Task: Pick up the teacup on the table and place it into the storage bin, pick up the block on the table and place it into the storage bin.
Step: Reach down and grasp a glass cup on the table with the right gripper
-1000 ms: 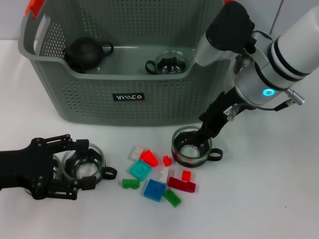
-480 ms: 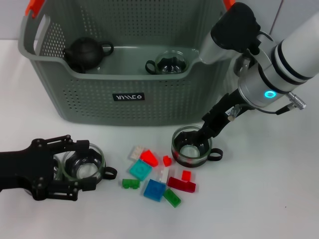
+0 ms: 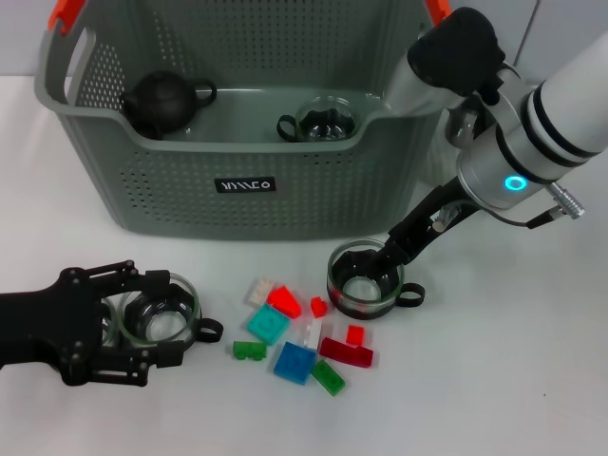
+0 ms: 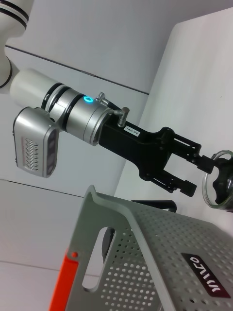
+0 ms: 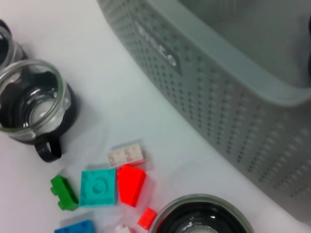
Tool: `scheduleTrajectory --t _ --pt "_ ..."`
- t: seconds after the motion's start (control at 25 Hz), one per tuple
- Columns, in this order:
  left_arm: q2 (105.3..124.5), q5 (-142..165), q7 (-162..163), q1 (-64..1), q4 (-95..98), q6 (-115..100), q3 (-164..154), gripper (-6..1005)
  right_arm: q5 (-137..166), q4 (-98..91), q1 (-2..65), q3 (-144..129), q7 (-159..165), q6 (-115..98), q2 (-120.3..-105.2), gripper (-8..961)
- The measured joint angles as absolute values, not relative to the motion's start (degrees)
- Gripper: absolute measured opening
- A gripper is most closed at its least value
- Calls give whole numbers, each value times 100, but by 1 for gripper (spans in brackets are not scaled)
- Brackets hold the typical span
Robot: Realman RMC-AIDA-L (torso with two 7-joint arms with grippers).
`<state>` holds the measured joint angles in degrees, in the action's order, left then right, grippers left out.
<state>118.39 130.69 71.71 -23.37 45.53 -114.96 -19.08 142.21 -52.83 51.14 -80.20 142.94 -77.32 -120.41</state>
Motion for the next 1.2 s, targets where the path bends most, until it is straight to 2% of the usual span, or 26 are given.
scheduleTrajectory --t 0.56,1.2 --pt "11845 13078 7137 -2338 4553 -11446 -1903 934 14259 -5236 5108 -7708 14826 -7950 -12000 733" --pt "11848 13079 7119 -2338 4553 -11443 -1907 934 14272 -5051 5102 -7869 14631 -7797 -12030 732"
